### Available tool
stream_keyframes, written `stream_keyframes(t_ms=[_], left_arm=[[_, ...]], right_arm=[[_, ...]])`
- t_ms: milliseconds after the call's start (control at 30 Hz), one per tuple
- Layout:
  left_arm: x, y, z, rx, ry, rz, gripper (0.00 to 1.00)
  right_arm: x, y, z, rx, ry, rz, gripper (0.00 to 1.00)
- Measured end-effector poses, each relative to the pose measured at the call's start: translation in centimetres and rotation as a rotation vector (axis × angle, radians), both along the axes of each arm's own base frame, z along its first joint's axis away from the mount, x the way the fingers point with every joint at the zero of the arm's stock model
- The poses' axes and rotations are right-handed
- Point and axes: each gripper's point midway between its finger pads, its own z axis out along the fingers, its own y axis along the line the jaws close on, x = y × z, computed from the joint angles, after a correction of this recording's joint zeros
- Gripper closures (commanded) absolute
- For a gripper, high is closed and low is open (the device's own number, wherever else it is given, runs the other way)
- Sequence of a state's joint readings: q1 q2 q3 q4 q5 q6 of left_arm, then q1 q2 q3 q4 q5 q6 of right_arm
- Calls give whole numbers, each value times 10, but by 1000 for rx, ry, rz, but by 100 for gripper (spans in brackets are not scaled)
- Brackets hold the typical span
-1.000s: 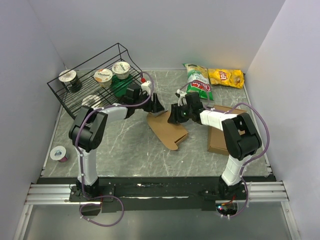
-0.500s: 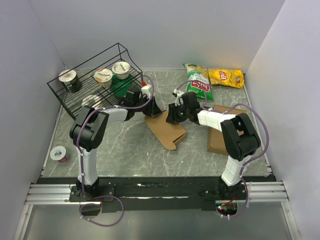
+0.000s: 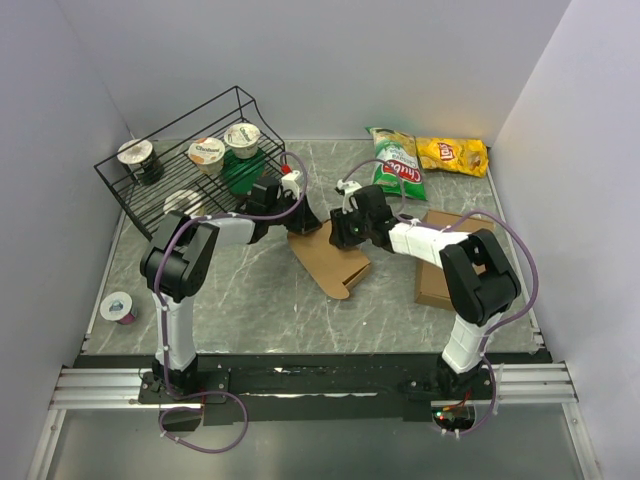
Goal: Fold the paper box
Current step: Close the paper box at the center of the board.
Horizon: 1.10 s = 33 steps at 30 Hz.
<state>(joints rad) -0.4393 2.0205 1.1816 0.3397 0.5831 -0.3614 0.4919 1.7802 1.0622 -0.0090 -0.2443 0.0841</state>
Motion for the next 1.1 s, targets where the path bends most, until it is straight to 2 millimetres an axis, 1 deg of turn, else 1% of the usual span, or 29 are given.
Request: stream_keyframes(t_ms=[133, 300, 767, 800, 867, 900, 967, 1000, 1033, 1100], left_arm=[[0, 0, 0, -3, -6, 0, 85], [0, -1, -1, -11, -14, -3, 86], [-3, -8, -2, -22, -12, -31, 87], [-3, -8, -2, -22, -12, -31, 87], [-3, -8, -2, -22, -12, -32, 87], [-3, -9, -2, -20, -12, -30, 87], [-3, -9, -2, -18, -11, -29, 87], [-3, -9, -2, -16, -10, -28, 86], [-4, -10, -3, -13, -8, -27, 86], [-7, -13, -5, -1, -6, -27, 85]], right_arm=[[0, 1, 1, -16, -24, 15, 64], [-2, 1, 0, -27, -56, 34, 65], [-10, 0, 3, -77, -154, 81, 66], [-10, 0, 3, -78, -155, 80, 64], [-10, 0, 2, -82, -153, 75, 59], [-9, -1, 3, -83, -150, 68, 49], [-9, -2, 3, -91, -139, 54, 39], [-10, -2, 3, -97, -134, 49, 24], [-9, -3, 3, -107, -140, 48, 17], [-12, -2, 5, -118, -146, 64, 9]])
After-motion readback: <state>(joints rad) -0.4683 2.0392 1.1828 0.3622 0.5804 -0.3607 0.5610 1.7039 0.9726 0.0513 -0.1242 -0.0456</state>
